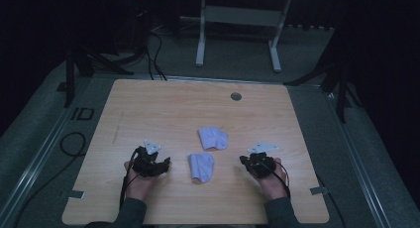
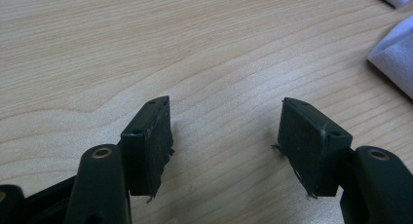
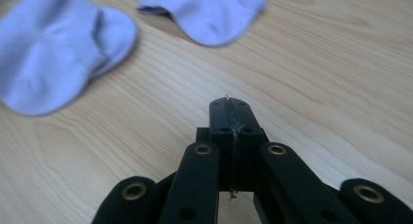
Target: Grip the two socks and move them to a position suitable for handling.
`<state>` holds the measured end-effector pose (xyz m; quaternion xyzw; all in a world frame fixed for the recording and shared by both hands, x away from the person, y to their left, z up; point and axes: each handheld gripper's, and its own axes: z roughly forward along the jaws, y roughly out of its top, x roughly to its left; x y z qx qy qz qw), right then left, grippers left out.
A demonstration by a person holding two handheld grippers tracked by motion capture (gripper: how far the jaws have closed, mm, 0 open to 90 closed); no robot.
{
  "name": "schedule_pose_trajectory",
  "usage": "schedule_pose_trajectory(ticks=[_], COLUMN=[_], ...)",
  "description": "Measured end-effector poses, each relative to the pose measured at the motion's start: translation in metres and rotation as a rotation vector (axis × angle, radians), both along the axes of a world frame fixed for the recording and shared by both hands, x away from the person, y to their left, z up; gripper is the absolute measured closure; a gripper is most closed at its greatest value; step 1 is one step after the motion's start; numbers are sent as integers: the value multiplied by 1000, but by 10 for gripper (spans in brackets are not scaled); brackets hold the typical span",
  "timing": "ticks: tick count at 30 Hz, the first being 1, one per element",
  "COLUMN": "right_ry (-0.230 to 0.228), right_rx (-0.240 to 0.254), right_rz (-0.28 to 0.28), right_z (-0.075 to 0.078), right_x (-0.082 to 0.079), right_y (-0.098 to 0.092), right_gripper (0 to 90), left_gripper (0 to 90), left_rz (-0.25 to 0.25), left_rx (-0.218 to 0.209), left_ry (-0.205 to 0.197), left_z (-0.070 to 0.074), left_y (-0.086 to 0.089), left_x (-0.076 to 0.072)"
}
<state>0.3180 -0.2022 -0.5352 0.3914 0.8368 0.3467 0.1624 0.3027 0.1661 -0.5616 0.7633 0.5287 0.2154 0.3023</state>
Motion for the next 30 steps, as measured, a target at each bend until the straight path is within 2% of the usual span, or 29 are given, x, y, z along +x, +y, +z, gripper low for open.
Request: schedule_pose_trajectory(ticks=[7,12,18,22,25,27,30], right_ry=[-16,-45,-46,-25,5,28,44], right_rx=[-24,-45,-58,-34,-56,-66,-45], right_rz=[89,161,213,211,199,195,185], right_z=[3,3,2,-2,-11,-17,-18], right_x=[6,11,21,25,29,31,31], right_y=[33,57,82,91,96,96,92], right_gripper=[900,900,900,900,900,900,900], left_gripper=[374,374,373,373,374,374,381], left_rz=[-1,-3,-4,-4,-3,-2,4], left_rx=[0,-1,-2,-1,-1,-2,-1], left_ry=[0,-1,-1,0,1,2,4], left_z=[0,0,0,0,0,0,1], left_y=[0,0,0,0,0,0,-1], left_x=[0,0,0,0,0,0,0])
